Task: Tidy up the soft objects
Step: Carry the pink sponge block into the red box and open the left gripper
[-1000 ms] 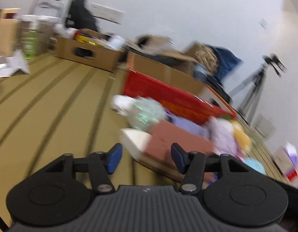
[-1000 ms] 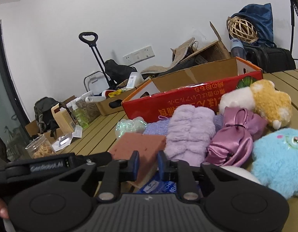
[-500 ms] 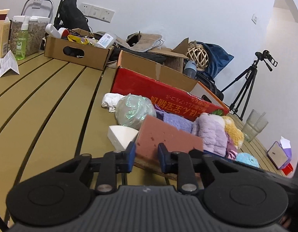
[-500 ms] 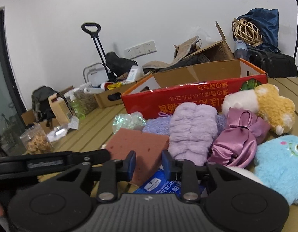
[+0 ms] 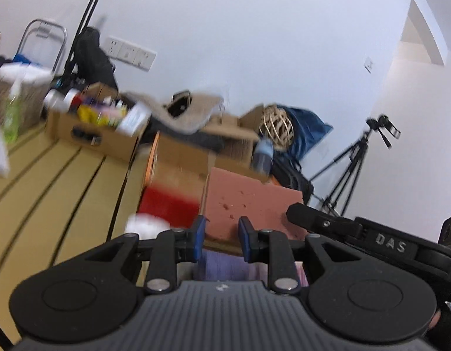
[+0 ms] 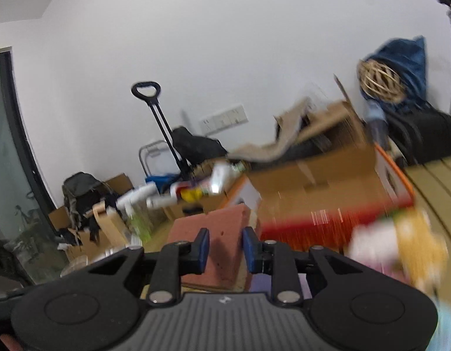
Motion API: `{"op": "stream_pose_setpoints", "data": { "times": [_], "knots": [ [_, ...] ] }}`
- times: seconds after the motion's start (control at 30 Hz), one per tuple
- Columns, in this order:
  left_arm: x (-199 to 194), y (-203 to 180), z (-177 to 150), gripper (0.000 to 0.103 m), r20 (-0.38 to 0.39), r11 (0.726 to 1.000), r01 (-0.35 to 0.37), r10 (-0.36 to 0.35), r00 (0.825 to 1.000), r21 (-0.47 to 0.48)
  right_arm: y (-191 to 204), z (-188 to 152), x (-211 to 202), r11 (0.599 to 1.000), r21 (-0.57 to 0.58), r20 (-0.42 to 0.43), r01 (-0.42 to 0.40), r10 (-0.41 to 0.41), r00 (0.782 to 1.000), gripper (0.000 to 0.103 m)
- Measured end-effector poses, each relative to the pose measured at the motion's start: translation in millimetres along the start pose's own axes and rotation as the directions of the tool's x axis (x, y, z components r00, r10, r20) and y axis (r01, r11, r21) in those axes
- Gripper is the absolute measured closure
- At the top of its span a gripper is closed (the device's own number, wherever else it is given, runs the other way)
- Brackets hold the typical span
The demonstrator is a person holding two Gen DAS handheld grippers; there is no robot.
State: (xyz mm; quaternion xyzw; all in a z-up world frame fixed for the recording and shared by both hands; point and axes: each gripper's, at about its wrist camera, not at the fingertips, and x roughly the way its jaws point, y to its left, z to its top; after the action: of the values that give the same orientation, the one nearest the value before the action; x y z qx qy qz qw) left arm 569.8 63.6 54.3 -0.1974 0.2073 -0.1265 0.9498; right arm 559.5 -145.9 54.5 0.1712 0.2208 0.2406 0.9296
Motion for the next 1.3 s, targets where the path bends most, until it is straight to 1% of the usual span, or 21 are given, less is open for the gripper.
{"op": "stream_pose_setpoints", "data": {
  "times": [0.07, 0.13, 0.2, 0.27, 0.33, 0.4, 0.43, 0.5, 0.6, 0.67, 0.7, 0.73, 0.8, 0.9, 0.97, 1.03, 1.07, 1.1, 1.17, 1.2, 1.3],
  "knots": [
    [40, 6, 34, 0.078, -0.022, 1.0, 0.005, -0.005, 1.0, -0.004, -5, 36, 34, 0.999, -0.045, -0.018, 0.015, -0.016, 1.0, 0.073],
    [89, 20, 61, 0.079, -0.077, 0.999, 0.001, -0.005, 0.997, -0.05, -21, 70, 78, 0.999, -0.045, -0.055, 0.023, -0.025, 0.998, 0.073],
    [137, 37, 76, 0.079, -0.132, 0.995, -0.015, 0.003, 0.991, -0.097, -43, 96, 128, 0.999, -0.015, -0.103, 0.039, -0.04, 0.994, 0.073],
    [180, 50, 86, 0.079, -0.168, 0.994, -0.066, 0.05, 0.985, -0.087, -69, 110, 181, 0.998, 0.032, -0.178, 0.053, -0.047, 0.983, 0.073],
    [217, 60, 92, 0.077, -0.197, 0.99, -0.13, 0.119, 0.973, -0.046, -88, 115, 227, 0.996, 0.058, -0.239, 0.073, -0.057, 0.969, 0.074],
    [242, 68, 97, 0.077, -0.224, 0.986, -0.164, 0.157, 0.962, -0.016, -106, 112, 269, 0.993, 0.071, -0.294, 0.096, -0.071, 0.953, 0.078],
    [250, 71, 99, 0.077, -0.233, 0.985, -0.17, 0.167, 0.958, 0.007, -113, 109, 288, 0.99, 0.069, -0.319, 0.125, -0.097, 0.943, 0.078],
    [254, 75, 98, 0.076, -0.232, 0.983, -0.18, 0.18, 0.956, 0.024, -118, 98, 308, 0.986, 0.074, -0.363, 0.148, -0.112, 0.925, 0.078],
    [250, 75, 95, 0.075, -0.227, 0.986, -0.164, 0.168, 0.959, 0.036, -117, 91, 312, 0.986, 0.052, -0.357, 0.159, -0.131, 0.925, 0.078],
    [240, 69, 95, 0.074, -0.214, 0.986, -0.157, 0.167, 0.962, 0.063, -113, 93, 305, 0.987, 0.058, -0.343, 0.147, -0.119, 0.932, 0.078],
    [237, 66, 96, 0.071, -0.213, 0.986, -0.15, 0.163, 0.963, 0.08, -110, 97, 297, 0.987, 0.051, -0.329, 0.15, -0.125, 0.936, 0.078],
    [230, 62, 96, 0.069, -0.208, 0.984, -0.151, 0.169, 0.964, 0.1, -105, 102, 289, 0.987, 0.033, -0.315, 0.157, -0.139, 0.939, 0.078],
    [210, 52, 100, 0.069, -0.196, 0.98, -0.169, 0.187, 0.963, 0.106, -95, 117, 264, 0.987, 0.01, -0.281, 0.162, -0.152, 0.947, 0.078],
    [161, 34, 109, 0.066, -0.156, 0.98, -0.157, 0.175, 0.972, 0.123, -77, 138, 213, 0.989, -0.01, -0.245, 0.148, -0.146, 0.959, 0.078],
    [119, 18, 112, 0.059, -0.112, 0.975, -0.155, 0.174, 0.978, 0.16, -62, 149, 167, 0.989, -0.046, -0.212, 0.14, -0.146, 0.966, 0.078],
    [73, 2, 108, 0.048, -0.066, 0.968, -0.156, 0.171, 0.983, 0.196, -51, 157, 115, 0.989, -0.073, -0.171, 0.131, -0.142, 0.975, 0.077],
    [51, -4, 104, 0.046, -0.048, 0.965, -0.154, 0.168, 0.985, 0.211, -47, 157, 91, 0.988, -0.083, -0.154, 0.129, -0.14, 0.978, 0.074],
    [25, -10, 96, 0.041, -0.027, 0.962, -0.156, 0.166, 0.986, 0.223, -43, 155, 63, 0.988, -0.092, -0.135, 0.124, -0.136, 0.981, 0.066],
    [-16, -19, 79, 0.037, 0.003, 0.955, -0.165, 0.17, 0.985, 0.248, -36, 143, 13, 0.986, -0.117, -0.106, 0.117, -0.129, 0.986, 0.054],
    [-37, -24, 66, 0.034, 0.017, 0.949, -0.174, 0.176, 0.984, 0.262, -32, 132, -13, 0.984, -0.135, -0.09, 0.114, -0.127, 0.988, 0.05],
    [-100, -40, 19, 0.026, 0.058, 0.933, -0.191, 0.182, 0.982, 0.305, -19, 87, -79, 0.979, -0.191, -0.055, 0.075, -0.087, 0.995, 0.049]
  ]
}}
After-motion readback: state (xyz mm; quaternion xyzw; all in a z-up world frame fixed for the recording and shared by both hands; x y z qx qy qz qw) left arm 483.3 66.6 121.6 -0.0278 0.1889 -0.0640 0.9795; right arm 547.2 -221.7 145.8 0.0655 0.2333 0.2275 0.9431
